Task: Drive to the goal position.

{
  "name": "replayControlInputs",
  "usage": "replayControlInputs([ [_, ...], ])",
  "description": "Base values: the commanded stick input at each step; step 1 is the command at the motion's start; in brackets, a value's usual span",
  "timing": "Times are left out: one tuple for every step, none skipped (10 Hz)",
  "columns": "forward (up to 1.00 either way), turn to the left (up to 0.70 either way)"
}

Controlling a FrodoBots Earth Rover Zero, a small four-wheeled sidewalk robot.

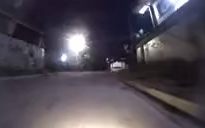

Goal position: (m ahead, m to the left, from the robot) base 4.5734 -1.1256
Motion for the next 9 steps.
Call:
replayControlInputs([
  [0.5, -0.13],
  [0.5, 0.0],
  [0.5, 0.0],
  [0.5, 0.0],
  [0.5, 0.0],
  [0.5, 0.0],
  [0.5, 0.0],
  [0.5, 0.0],
  [0.5, 0.0],
])
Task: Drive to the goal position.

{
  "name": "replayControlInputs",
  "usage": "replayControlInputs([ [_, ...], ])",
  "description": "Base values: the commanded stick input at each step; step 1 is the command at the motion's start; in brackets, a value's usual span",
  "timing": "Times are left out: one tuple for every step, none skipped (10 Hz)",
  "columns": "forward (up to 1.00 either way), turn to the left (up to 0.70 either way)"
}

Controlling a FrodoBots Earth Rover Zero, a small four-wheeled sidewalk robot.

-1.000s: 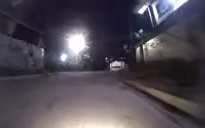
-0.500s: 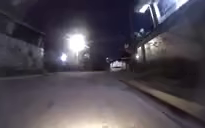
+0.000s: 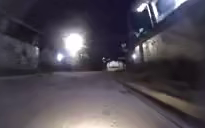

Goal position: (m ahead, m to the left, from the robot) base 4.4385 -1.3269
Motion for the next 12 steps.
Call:
replayControlInputs([
  [0.5, 0.0],
  [0.5, 0.0],
  [0.5, 0.0],
  [0.5, 0.0],
  [0.5, 0.0],
  [0.5, 0.0],
  [0.5, 0.0],
  [0.5, 0.0],
  [0.5, 0.0],
  [0.5, 0.0],
  [0.5, 0.0],
  [0.5, 0.0],
])
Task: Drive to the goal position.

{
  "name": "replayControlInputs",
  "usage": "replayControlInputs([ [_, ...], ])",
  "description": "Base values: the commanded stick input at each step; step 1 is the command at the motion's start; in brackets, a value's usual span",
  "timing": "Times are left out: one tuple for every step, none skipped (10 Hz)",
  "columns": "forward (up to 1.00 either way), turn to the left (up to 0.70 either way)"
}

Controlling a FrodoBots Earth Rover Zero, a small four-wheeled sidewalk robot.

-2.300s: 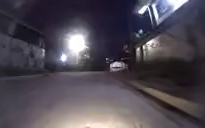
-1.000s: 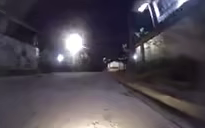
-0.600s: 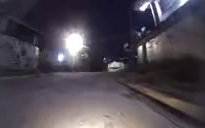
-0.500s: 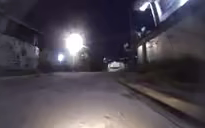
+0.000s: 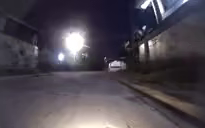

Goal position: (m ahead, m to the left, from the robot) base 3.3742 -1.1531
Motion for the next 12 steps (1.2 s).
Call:
replayControlInputs([
  [0.5, 0.0],
  [0.5, 0.0],
  [0.5, 0.0],
  [0.5, 0.0],
  [0.5, 0.0],
  [0.5, 0.0],
  [0.5, 0.0],
  [0.5, 0.0],
  [0.5, 0.0],
  [0.5, 0.0],
  [0.5, 0.0],
  [0.5, 0.0],
])
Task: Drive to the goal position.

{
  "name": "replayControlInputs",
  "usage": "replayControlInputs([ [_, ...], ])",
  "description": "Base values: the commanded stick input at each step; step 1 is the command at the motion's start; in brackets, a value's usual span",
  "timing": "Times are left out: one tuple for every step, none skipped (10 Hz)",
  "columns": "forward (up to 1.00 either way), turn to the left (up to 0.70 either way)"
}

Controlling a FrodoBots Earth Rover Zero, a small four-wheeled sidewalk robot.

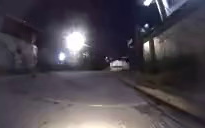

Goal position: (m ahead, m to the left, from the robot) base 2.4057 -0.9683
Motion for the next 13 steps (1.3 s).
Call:
replayControlInputs([
  [0.5, 0.0],
  [0.5, 0.0],
  [0.5, 0.0],
  [0.5, 0.0],
  [0.5, 0.0],
  [0.5, 0.0],
  [0.5, 0.0],
  [0.5, 0.0],
  [0.5, 0.0],
  [0.5, 0.0],
  [0.5, 0.0],
  [0.5, 0.0],
  [0.5, 0.0],
])
